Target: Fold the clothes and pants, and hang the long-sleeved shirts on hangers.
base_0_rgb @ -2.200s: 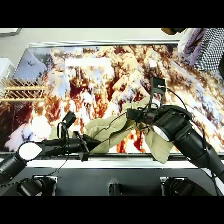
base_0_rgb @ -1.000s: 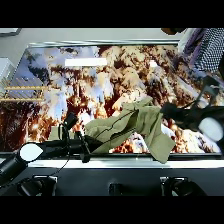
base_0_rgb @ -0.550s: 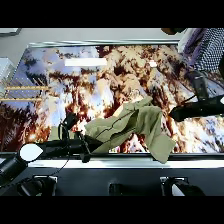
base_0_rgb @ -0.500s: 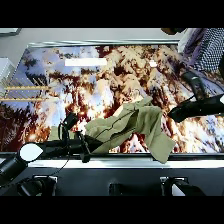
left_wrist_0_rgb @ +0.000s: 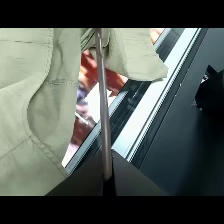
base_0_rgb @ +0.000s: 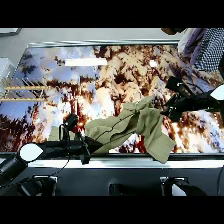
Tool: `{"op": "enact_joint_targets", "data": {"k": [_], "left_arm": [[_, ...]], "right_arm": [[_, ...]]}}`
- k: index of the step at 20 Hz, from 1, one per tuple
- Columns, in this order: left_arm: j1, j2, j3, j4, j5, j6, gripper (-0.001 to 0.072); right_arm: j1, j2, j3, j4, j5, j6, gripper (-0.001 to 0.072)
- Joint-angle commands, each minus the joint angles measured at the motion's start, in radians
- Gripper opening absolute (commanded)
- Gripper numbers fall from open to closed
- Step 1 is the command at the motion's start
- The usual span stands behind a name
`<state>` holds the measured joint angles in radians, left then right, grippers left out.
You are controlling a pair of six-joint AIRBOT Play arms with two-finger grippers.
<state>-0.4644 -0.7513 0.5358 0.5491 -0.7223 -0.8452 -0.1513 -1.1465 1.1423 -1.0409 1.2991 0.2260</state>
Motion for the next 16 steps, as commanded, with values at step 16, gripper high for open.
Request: {"op": "enact_joint_targets", "data": {"k": [16], "left_arm": [[0.0,0.0,0.0,0.0,-0.003,0.0,0.0014]], "right_arm": [[0.001,-0.159,0.001,0.098,0.019,-0.215,0.0478]]}}
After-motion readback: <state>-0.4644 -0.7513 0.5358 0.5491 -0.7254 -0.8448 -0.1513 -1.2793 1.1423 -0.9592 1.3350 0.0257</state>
